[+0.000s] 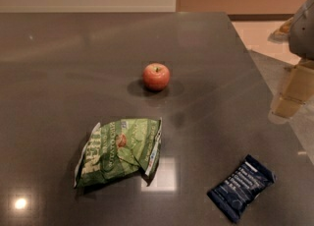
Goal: Move apple near rxbar blueberry
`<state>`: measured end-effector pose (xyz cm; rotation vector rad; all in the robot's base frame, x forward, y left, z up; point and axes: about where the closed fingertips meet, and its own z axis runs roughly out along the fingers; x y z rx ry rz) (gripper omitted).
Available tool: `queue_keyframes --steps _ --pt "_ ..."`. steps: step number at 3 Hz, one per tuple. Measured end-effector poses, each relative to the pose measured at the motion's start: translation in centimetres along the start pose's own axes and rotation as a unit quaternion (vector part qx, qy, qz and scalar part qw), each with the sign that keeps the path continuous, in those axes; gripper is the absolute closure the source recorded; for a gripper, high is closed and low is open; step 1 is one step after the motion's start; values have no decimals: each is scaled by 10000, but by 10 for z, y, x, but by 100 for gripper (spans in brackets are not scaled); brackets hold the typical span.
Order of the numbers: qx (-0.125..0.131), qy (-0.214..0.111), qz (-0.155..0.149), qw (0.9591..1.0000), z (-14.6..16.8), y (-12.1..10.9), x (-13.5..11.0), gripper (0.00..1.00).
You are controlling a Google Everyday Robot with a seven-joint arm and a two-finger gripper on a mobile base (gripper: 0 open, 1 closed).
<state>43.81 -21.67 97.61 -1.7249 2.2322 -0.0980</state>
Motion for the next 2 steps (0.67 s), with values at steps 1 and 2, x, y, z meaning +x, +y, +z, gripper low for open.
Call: queue_keyframes --steps 1,2 --pt "8 -3 -1 10000 0 0 0 0" --pt "-3 -187 -46 9998 12 -19 -16 0"
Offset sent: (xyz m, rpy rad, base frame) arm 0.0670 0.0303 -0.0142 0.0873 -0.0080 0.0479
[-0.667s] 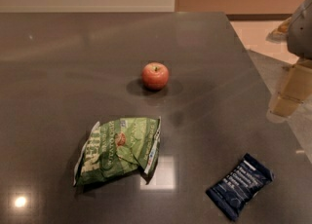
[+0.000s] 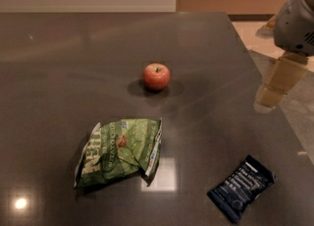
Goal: Move apple near rxbar blueberry
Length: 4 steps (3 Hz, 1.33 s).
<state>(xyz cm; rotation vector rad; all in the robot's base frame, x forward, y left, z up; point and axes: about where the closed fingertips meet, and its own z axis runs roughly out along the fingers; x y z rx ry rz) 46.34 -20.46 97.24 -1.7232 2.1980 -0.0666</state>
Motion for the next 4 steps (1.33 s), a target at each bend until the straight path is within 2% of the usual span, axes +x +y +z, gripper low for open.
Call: queue_keyframes --steps 1,2,3,4 --pt "27 -309 15 9995 28 -31 -30 0" --pt "21 -743 45 9972 53 -62 -68 0" --pt "-137 -1120 -17 9936 84 -80 -111 0" --pt "-376 -1348 -119 9901 115 -80 -146 0"
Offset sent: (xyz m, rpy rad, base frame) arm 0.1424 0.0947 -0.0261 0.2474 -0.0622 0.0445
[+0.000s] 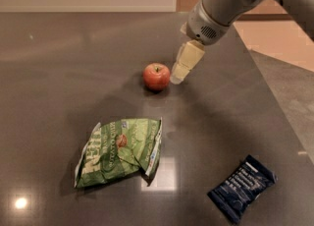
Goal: Move apple near rxbar blueberry
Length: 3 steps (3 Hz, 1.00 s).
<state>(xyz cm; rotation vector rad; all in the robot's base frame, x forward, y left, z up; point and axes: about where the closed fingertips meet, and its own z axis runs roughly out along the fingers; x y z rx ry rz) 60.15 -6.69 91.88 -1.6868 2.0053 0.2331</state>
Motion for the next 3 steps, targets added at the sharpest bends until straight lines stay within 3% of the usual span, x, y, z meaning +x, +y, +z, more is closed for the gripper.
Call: queue_keyframes --steps 2,3 --pt "-480 32 -171 9987 66 8 -19 0" --pt "-606 81 -236 9978 80 11 -23 18"
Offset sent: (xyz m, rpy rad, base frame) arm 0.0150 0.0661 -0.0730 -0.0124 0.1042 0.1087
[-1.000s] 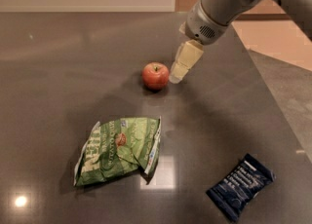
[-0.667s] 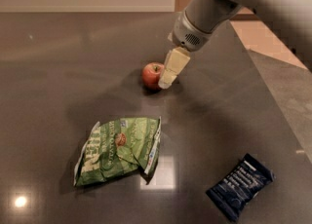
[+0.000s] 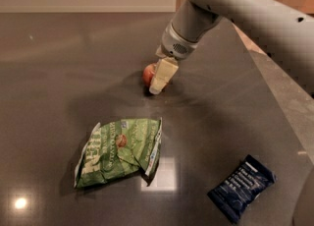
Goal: Move apple near rxbar blueberry
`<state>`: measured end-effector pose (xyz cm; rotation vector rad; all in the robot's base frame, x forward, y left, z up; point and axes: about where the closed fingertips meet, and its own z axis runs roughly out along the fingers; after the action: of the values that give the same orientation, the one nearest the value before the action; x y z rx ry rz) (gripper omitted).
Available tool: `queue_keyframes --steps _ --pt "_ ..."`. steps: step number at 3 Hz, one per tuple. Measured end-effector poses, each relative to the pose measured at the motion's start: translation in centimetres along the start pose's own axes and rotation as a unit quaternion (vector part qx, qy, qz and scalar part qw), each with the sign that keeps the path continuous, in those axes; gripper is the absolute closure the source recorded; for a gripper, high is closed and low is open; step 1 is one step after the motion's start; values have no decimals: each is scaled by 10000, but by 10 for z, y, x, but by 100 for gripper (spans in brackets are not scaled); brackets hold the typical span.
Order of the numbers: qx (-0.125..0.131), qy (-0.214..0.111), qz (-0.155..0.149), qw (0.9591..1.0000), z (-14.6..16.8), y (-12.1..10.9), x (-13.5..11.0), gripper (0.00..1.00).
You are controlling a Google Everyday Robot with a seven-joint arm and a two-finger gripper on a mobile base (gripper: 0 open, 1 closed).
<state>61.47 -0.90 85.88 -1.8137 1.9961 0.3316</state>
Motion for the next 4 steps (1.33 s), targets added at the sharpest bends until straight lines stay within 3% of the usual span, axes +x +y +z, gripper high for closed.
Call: queue_keyframes --steps 2,3,4 --pt "-60 14 -162 9998 -4 7 2 65" --pt "-109 5 -248 9996 -23 20 9 88" --pt "-167 -44 -82 9998 -50 42 24 100"
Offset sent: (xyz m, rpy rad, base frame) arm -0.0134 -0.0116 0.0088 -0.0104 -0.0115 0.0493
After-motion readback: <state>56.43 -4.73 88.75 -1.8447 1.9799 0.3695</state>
